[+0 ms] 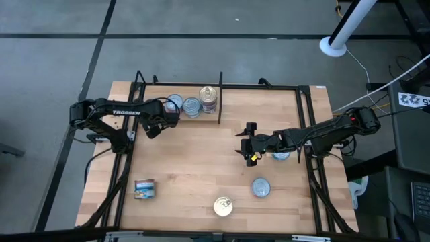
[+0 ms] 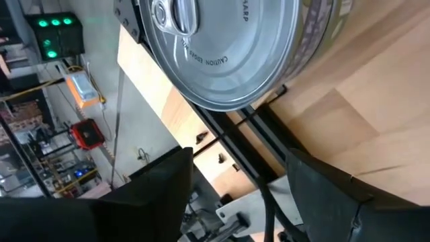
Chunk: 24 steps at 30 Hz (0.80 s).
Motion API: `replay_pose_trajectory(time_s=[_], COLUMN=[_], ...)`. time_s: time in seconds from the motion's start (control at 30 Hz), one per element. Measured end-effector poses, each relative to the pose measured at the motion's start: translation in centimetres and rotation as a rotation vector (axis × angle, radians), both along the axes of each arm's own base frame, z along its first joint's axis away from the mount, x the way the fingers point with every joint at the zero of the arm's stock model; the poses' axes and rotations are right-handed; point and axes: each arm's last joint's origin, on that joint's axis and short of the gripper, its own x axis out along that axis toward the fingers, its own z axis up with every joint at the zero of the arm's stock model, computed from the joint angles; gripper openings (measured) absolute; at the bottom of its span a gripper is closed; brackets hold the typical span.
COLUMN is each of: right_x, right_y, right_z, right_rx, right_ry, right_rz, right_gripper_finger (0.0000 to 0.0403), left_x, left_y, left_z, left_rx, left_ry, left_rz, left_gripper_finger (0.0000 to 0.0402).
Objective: Stack canned seafood by type on shelf
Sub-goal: Stack the yellow blue tuna can on top of the yellow blue tuna can on the shelf
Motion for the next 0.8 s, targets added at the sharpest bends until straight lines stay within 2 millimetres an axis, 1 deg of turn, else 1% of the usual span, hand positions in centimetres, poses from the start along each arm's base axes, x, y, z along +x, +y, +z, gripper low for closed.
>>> replay_pose_trajectory(time_s=[0.17,0.33,0.63,0.8], right_x=[0.0,0.0,0.0,0.0], right_y=[-0.01,0.0,-0.01,-0.01], right_z=[0.0,0.01,0.0,-0.01], right_rx=[0.0,0.0,0.0,0.0], right_ry=[0.0,0.0,0.0,0.0], right_rz=[0.0,0.0,0.0,-0.001], right_gripper_finger=[0.0308,0.0308,0.0308,0.0308], left_x=[0.0,0.17,0.37,0.26], left_y=[-0.04,-0.16,-0.23,-0.4], left_z=[-0.02,0.1,0.27,0.27], left_rx=[-0.009,-0.062,-0.09,-0.146], left_ry=[-0.006,-0.035,-0.065,-0.059], left_rz=[0.01,0.042,0.075,0.087], left_gripper_finger=[0.0226,0.0221,0.0221,0.0221])
